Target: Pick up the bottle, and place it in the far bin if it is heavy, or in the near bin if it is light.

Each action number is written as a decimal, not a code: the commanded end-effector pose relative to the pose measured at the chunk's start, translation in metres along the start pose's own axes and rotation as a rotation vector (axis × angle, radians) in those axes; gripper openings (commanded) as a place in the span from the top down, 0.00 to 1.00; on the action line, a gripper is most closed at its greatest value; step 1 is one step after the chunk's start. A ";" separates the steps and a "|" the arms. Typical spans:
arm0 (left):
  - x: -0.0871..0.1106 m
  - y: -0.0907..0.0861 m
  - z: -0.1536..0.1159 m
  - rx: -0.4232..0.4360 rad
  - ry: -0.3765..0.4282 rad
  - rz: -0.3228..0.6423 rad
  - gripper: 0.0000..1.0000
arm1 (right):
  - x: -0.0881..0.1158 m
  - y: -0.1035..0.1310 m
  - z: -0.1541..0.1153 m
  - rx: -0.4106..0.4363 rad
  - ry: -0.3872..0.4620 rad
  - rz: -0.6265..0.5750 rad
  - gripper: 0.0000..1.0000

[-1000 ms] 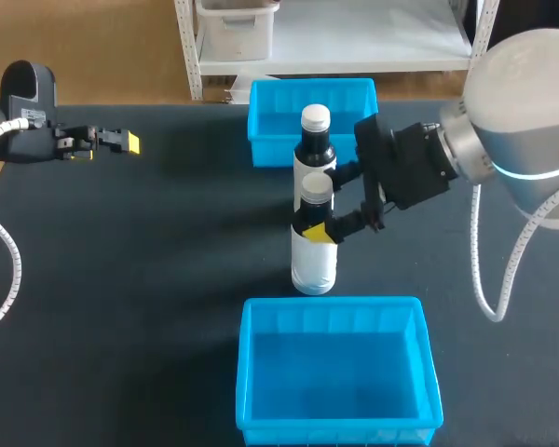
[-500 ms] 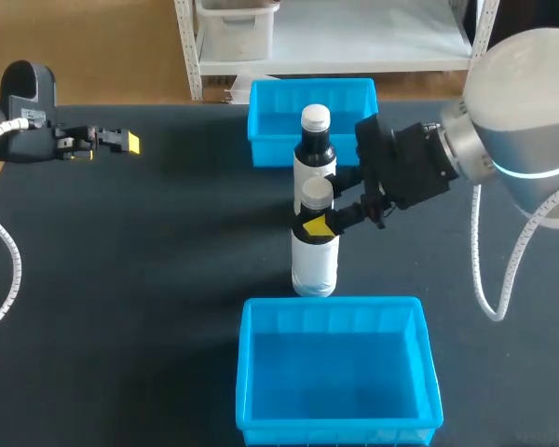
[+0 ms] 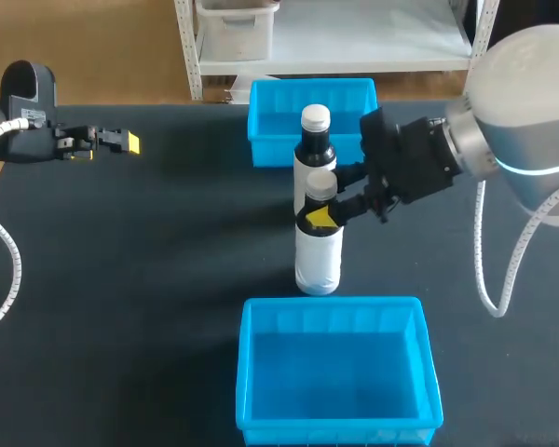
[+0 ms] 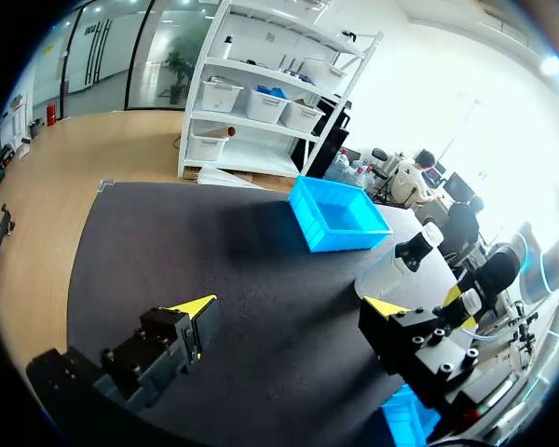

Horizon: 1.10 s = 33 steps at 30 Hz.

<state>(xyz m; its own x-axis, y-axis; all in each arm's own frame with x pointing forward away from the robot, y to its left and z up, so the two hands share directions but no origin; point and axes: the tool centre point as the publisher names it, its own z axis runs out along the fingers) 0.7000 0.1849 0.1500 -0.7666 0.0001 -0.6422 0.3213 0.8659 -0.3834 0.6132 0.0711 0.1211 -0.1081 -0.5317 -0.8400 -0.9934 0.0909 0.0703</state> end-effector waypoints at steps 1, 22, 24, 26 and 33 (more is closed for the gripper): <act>0.000 0.000 0.000 0.000 0.000 0.000 0.00 | -0.001 -0.001 -0.009 0.020 0.006 -0.001 1.00; 0.000 0.000 0.000 0.000 0.000 0.000 0.00 | 0.015 -0.044 -0.076 0.208 0.065 0.054 1.00; 0.000 0.000 0.000 0.000 0.000 0.000 0.00 | 0.017 -0.046 -0.085 0.227 0.068 0.062 1.00; 0.000 0.000 0.000 0.000 0.000 0.000 0.00 | 0.018 -0.048 -0.093 0.244 0.069 0.070 1.00; 0.000 0.000 0.000 0.000 0.000 0.000 0.00 | 0.026 -0.055 -0.120 0.297 0.083 0.095 1.00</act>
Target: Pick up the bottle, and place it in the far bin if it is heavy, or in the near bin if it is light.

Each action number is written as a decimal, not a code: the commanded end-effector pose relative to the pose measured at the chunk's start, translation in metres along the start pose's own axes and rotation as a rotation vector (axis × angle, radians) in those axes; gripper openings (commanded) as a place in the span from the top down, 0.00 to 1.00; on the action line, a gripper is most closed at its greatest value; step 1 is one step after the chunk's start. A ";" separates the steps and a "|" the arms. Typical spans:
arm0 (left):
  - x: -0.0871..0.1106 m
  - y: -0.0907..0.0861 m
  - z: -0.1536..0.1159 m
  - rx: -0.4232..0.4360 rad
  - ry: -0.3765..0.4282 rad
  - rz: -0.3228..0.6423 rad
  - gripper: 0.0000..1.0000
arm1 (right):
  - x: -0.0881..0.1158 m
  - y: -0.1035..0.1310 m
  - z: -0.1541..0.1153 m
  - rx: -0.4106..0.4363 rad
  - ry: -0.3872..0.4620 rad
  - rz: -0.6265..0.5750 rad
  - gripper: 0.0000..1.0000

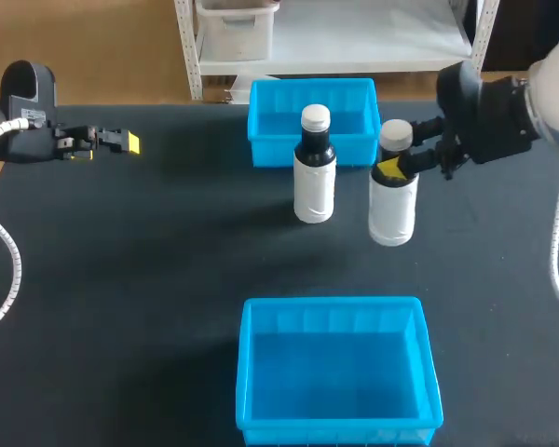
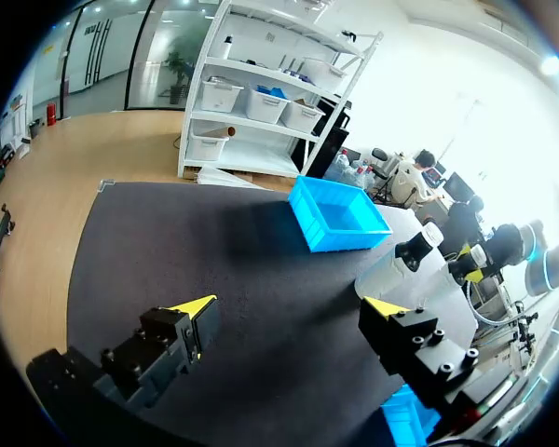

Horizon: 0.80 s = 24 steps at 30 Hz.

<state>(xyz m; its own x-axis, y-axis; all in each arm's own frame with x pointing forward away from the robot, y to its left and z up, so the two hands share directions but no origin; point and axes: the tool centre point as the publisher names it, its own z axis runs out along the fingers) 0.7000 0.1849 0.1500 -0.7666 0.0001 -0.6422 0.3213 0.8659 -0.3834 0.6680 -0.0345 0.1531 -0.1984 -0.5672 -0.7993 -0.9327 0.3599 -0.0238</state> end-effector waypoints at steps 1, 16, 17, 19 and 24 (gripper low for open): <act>0.000 0.000 0.000 0.000 0.000 0.000 0.00 | 0.006 -0.001 -0.019 0.021 0.017 0.018 1.00; 0.000 0.000 0.000 0.000 0.000 0.000 0.00 | -0.003 -0.001 -0.061 -0.043 -0.026 -0.002 1.00; 0.000 0.000 0.000 0.000 0.000 0.000 0.00 | -0.004 0.003 -0.064 -0.068 -0.031 -0.010 1.00; 0.000 0.000 0.000 0.000 0.000 0.000 0.00 | -0.007 0.010 -0.069 -0.094 -0.028 -0.029 1.00; 0.000 0.000 0.000 0.000 0.000 0.000 0.00 | -0.019 0.030 -0.080 -0.156 -0.031 -0.077 1.00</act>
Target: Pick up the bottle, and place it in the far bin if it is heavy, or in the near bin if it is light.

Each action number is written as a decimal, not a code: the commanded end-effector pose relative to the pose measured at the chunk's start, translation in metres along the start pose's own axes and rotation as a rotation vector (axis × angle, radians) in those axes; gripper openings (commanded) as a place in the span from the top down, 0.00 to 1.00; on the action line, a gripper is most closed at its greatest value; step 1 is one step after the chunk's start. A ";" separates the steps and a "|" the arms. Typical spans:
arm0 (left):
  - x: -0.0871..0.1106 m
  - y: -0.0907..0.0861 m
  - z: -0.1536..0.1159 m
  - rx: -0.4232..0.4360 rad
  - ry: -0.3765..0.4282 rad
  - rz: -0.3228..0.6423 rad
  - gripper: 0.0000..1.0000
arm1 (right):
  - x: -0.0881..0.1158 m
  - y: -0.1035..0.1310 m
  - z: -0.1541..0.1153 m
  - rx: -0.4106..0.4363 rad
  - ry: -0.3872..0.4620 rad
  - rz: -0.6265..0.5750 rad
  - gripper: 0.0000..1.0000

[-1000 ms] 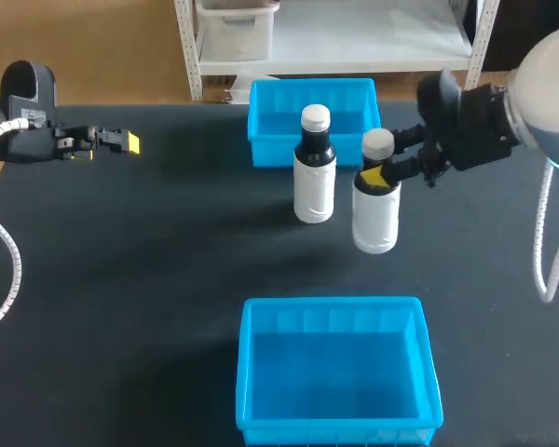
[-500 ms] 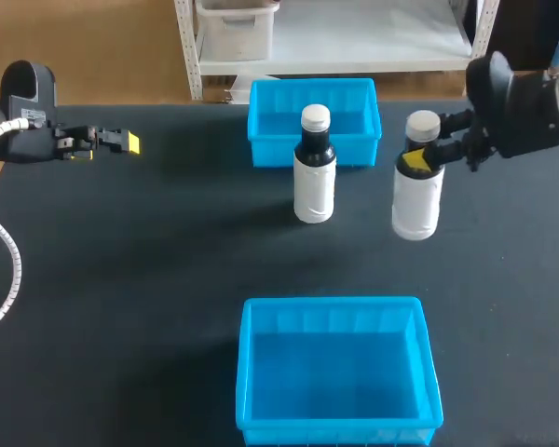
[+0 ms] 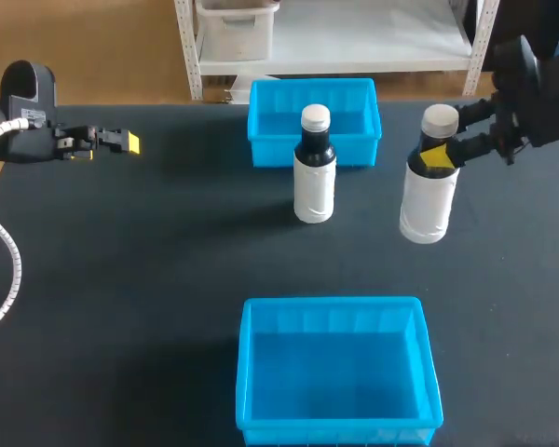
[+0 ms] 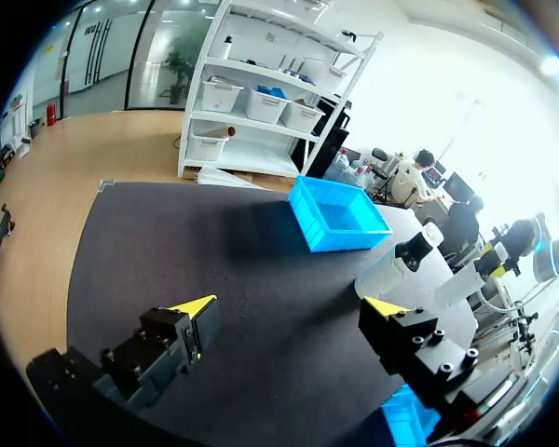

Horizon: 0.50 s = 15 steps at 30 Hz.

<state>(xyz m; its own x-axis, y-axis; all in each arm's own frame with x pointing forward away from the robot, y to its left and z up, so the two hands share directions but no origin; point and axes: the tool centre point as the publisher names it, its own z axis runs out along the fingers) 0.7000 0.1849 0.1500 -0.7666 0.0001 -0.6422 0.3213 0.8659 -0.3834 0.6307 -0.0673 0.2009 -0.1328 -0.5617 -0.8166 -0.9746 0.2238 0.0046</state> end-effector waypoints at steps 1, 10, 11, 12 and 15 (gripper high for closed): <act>0.000 0.000 0.000 0.000 0.000 0.000 0.00 | -0.010 0.014 -0.015 -0.034 0.000 -0.024 1.00; 0.000 0.000 0.000 0.000 0.000 0.000 0.00 | -0.036 0.053 -0.010 -0.119 -0.015 -0.079 1.00; 0.000 0.000 0.000 0.000 0.000 0.000 0.00 | -0.039 0.059 -0.008 -0.132 -0.016 -0.086 1.00; 0.000 0.000 0.000 0.000 0.000 0.000 0.00 | -0.042 0.064 -0.006 -0.145 -0.018 -0.095 1.00; 0.000 0.000 0.000 0.000 0.000 0.000 0.00 | -0.049 0.082 0.001 -0.190 -0.026 -0.120 1.00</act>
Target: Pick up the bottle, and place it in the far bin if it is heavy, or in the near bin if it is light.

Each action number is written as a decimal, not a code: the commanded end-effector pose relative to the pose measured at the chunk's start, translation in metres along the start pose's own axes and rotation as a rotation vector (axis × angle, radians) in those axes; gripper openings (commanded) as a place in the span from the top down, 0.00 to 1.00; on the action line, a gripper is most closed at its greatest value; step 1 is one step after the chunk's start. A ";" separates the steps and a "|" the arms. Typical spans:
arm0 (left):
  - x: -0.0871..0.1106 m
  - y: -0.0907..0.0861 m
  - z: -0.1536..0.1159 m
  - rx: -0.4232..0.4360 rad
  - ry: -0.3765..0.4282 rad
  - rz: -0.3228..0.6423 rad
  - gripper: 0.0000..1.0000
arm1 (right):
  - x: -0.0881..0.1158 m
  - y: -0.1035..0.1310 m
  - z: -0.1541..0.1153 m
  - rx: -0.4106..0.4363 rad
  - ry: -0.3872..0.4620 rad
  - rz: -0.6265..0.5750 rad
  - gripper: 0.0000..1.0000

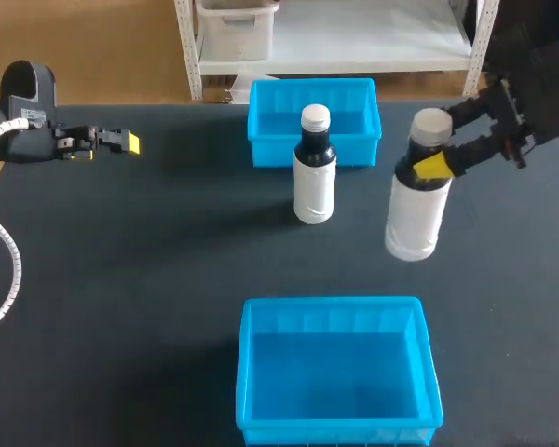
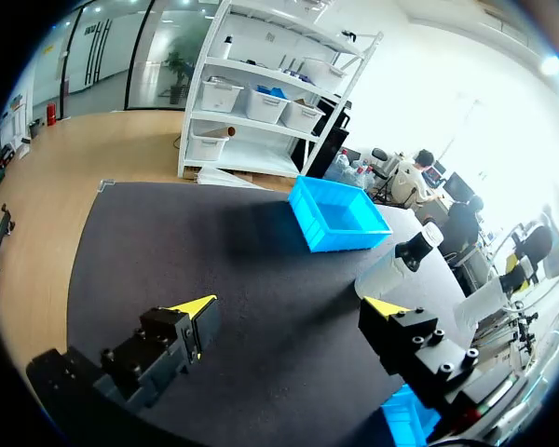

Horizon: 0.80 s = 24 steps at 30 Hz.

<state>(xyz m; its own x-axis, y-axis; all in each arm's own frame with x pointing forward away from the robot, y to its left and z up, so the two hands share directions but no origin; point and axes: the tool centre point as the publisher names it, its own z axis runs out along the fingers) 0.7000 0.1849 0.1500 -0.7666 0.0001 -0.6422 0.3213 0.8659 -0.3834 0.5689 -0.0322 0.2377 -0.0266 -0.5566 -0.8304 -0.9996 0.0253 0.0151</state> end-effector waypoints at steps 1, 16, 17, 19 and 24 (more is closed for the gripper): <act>0.000 0.000 0.000 0.000 0.000 0.000 0.00 | -0.012 0.019 0.011 -0.033 -0.006 -0.024 1.00; 0.000 0.000 0.000 0.000 0.000 0.000 0.00 | -0.040 0.092 0.059 -0.236 -0.018 -0.127 1.00; 0.000 0.000 0.000 0.000 0.000 0.000 0.00 | -0.041 0.095 0.063 -0.244 -0.016 -0.134 1.00; 0.000 0.000 0.000 0.000 0.000 0.000 0.00 | -0.042 0.101 0.071 -0.269 -0.017 -0.145 1.00; 0.000 0.000 0.000 0.000 0.000 0.000 0.00 | -0.043 0.115 0.091 -0.330 -0.029 -0.168 1.00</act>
<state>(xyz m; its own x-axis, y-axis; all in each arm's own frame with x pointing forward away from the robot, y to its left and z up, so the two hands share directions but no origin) 0.7000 0.1850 0.1500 -0.7666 0.0001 -0.6422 0.3213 0.8659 -0.3834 0.4514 0.0592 0.2312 0.1332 -0.5115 -0.8489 -0.9456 -0.3220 0.0456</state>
